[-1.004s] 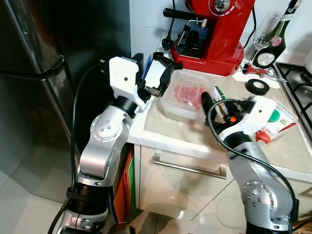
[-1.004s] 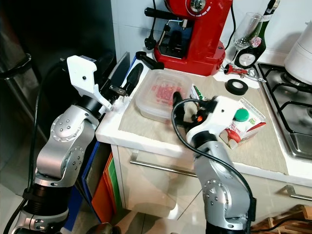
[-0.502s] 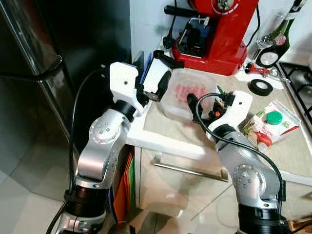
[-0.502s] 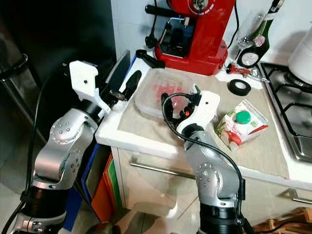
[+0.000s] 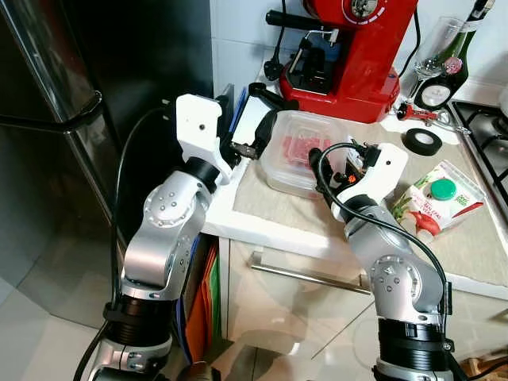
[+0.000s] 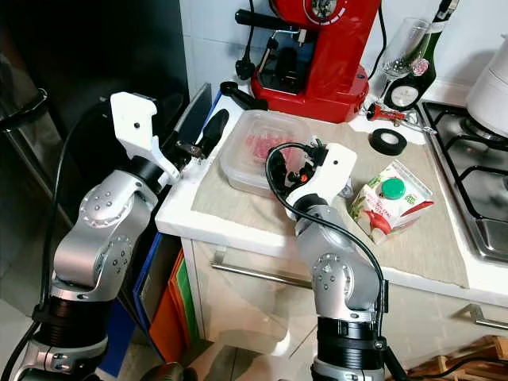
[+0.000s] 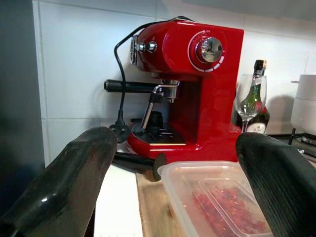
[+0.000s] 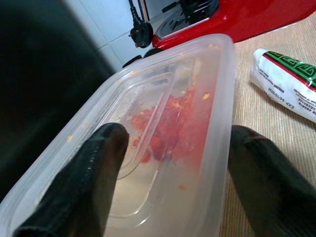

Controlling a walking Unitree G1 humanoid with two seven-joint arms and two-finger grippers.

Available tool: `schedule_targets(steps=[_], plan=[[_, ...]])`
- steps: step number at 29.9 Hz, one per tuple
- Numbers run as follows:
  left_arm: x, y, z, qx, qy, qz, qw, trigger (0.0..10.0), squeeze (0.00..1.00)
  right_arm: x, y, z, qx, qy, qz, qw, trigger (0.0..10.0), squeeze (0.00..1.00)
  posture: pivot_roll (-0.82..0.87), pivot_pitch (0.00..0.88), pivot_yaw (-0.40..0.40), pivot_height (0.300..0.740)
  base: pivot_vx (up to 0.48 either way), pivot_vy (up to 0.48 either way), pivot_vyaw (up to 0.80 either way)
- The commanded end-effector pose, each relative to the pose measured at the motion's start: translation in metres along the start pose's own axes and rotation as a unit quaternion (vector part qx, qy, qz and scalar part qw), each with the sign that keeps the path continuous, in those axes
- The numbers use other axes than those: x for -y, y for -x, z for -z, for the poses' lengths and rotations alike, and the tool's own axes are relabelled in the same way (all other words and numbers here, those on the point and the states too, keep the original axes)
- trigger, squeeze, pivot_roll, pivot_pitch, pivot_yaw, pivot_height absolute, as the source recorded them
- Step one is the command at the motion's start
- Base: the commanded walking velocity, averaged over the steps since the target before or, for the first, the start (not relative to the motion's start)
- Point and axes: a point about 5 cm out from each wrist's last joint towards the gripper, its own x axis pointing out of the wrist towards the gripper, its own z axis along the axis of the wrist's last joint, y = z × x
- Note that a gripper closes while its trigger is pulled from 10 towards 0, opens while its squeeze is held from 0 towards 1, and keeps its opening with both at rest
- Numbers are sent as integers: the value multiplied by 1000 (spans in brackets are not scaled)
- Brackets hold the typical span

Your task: Restocking fridge

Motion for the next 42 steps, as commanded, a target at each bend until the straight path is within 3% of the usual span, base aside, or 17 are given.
schedule_targets(steps=[1, 5, 9, 11, 12, 15, 28, 29, 30, 33, 34, 38, 42], plan=[[1, -2, 0, -2, 4, 4, 1000, 10000, 0, 8, -1, 11, -30, -1, 25, 999, 0, 0, 137, 9, -18, 730, 0, 0, 0], [0, -1, -1, -6, 3, 8, 1000, 10000, 0, 0, -5, 7, -23, -64, 13, 998, 0, 0, 141, 5, -12, 730, 0, 0, 0], [-1, -1, -1, -7, 2, 7, 1000, 10000, 0, -5, -6, -3, -3, -81, -1, 997, 0, 0, 139, 8, -12, 730, 0, 0, 0], [-1, -1, -1, -7, 2, 7, 1000, 10000, 0, -10, -6, -16, 25, -63, -17, 998, 0, 0, 138, 9, -11, 730, 0, 0, 0], [-2, -2, -2, -7, 2, 6, 1000, 10000, 0, -20, -5, -43, 91, -19, -45, 995, 0, 0, 136, 12, -9, 730, 0, 0, 0], [-2, -2, -2, -7, 2, 6, 1000, 10000, 0, -22, -4, -56, 123, -6, -52, 991, 0, 0, 134, 12, -5, 730, 0, 0, 0], [-3, -3, -2, -10, -6, 8, 1000, 10000, 0, -25, -4, -63, 142, 10, -65, 988, 0, 0, 135, 3, 0, 730, 0, 0, 0], [-4, -2, -2, -10, -6, 6, 1000, 10000, 0, -21, -1, -57, 127, 43, -54, 989, 8510, 0, 139, 2, -3, 730, 0, 0, 0], [-4, -2, -2, -10, -6, 5, 1000, 10000, 0, -15, 3, -52, 120, 74, -38, 989, 10000, 0, 139, 3, -3, 730, 0, 0, 0], [-4, 0, -3, -10, -6, 3, 1000, 10000, 0, -5, 22, -46, 117, 126, -25, 985, 10000, 0, 134, 8, 1, 730, 0, 0, 0], [-4, 0, -2, -10, -6, 3, 1000, 10000, 0, -6, 28, -48, 120, 126, -35, 984, 10000, 1000, 124, 8, 7, 730, 0, 0, 0], [-4, 0, -1, -14, -4, 9, 1000, 10000, 0, -9, 43, -62, 143, 139, -70, 977, 10000, 1000, 95, 6, 23, 730, 0, 0, 0], [2, -4, 1, -16, -1, 26, 1000, 10000, 0, -1, 52, -71, 164, 192, -59, 966, 10000, 1000, 77, 6, 35, 730, 0, 0, 0]])
